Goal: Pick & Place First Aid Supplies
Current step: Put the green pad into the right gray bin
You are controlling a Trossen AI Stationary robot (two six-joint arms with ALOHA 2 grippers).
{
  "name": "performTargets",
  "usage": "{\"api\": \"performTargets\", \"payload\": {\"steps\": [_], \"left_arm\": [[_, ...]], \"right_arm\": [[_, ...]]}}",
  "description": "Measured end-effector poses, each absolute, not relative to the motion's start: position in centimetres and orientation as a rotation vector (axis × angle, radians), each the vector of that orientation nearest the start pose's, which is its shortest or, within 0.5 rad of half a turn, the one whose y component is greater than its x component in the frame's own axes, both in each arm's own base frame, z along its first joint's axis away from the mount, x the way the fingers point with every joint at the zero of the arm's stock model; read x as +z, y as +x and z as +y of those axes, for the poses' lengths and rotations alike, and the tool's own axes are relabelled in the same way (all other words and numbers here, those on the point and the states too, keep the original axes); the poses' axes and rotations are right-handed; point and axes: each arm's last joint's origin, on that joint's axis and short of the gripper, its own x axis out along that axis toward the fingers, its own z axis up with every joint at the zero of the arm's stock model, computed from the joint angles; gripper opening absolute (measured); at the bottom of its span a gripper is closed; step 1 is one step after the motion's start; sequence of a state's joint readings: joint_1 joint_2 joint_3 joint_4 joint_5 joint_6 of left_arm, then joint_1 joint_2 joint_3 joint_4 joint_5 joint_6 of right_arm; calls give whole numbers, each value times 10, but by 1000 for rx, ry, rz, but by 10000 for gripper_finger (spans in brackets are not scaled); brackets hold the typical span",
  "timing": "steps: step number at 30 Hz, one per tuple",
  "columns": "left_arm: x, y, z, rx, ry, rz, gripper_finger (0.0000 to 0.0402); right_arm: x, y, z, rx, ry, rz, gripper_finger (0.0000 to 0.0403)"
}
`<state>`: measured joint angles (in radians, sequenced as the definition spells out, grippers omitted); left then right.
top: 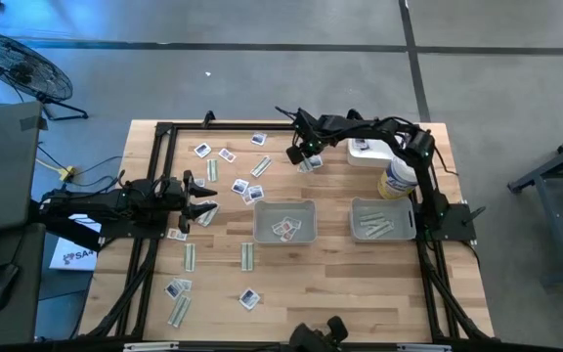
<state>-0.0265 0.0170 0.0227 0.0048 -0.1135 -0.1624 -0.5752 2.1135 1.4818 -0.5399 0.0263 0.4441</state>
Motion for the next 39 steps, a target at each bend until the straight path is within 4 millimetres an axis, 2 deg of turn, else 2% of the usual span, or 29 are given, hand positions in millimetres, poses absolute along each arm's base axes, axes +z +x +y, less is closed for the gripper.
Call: {"api": "performTargets", "payload": {"steps": [5, 12, 18, 26, 39], "left_arm": [[170, 97, 1, 86, -163, -18, 186], [170, 97, 1, 86, -163, -18, 186], [170, 97, 1, 86, -163, -18, 186], [170, 97, 1, 87, -163, -18, 186], [170, 97, 1, 86, -163, -18, 186]], "right_arm": [[173, 353, -231, -794, 675, 966, 1], [188, 343, -227, -866, 623, 1009, 1], [179, 335, -236, -955, 599, 1057, 1], [154, 330, -253, -974, 635, 1097, 4], [149, 330, -254, -921, 646, 1119, 92]]}}
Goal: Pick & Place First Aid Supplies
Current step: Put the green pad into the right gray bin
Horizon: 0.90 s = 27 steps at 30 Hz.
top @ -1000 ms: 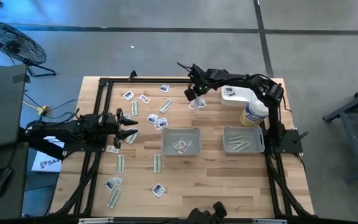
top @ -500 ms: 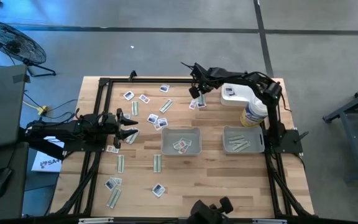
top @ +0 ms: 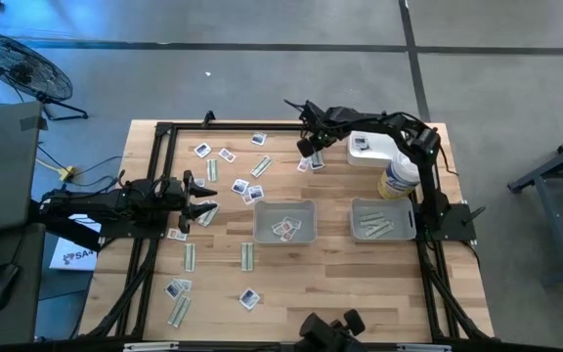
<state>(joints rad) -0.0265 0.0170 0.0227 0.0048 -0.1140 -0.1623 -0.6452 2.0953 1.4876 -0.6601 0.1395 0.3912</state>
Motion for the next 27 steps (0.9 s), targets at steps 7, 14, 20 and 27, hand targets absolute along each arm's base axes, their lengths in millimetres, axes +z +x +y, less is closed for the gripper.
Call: {"api": "performTargets", "payload": {"steps": [7, 14, 20, 27], "left_arm": [[170, 97, 1, 86, -163, -18, 186], [170, 97, 1, 86, -163, -18, 186], [170, 97, 1, 86, -163, -18, 186], [170, 97, 1, 86, -163, -18, 186]], "right_arm": [[150, 333, -253, -914, 594, 1115, 114], [143, 337, -249, -812, 527, 1168, 114], [133, 340, -252, -863, 519, 1173, 114], [132, 339, -252, -848, 552, 1170, 91]]}}
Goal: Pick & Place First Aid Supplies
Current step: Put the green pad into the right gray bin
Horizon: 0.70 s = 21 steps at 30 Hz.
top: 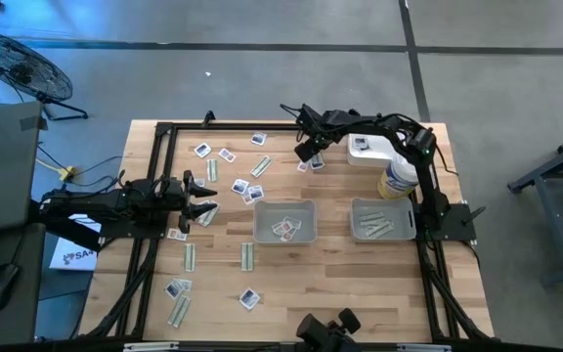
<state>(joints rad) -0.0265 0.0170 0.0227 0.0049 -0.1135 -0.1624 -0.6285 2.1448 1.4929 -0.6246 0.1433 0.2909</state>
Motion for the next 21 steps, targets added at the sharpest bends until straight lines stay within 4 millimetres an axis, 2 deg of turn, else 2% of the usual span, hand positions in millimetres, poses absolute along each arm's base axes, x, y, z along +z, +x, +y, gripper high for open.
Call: {"api": "performTargets", "payload": {"steps": [9, 14, 21], "left_arm": [[170, 97, 1, 86, -163, -18, 186], [170, 97, 1, 86, -163, -18, 186], [170, 97, 1, 86, -163, -18, 186]], "right_arm": [[131, 339, -250, -849, 582, 1176, 5], [133, 339, -250, -858, 571, 1173, 11], [157, 337, -248, -896, 588, 1094, 21]]}}
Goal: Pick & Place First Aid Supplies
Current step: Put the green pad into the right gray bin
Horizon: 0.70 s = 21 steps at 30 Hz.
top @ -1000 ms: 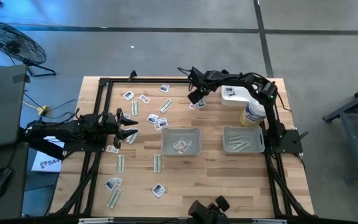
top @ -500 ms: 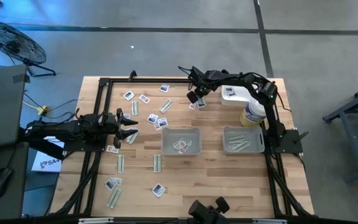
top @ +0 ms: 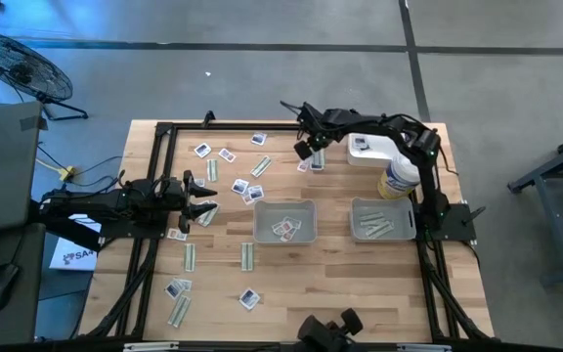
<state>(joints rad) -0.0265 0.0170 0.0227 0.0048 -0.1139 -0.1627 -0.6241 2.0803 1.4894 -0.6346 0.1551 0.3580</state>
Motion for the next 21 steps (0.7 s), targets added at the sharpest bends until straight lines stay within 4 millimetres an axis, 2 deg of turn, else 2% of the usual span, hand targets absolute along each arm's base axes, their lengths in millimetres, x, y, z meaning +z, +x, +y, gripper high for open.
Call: {"api": "performTargets", "payload": {"steps": [11, 21], "left_arm": [[170, 97, 1, 86, -163, -18, 186], [170, 97, 1, 86, -163, -18, 186]], "right_arm": [[148, 324, -259, -970, 608, 1141, 107], [145, 324, -258, -901, 566, 1204, 106]]}}
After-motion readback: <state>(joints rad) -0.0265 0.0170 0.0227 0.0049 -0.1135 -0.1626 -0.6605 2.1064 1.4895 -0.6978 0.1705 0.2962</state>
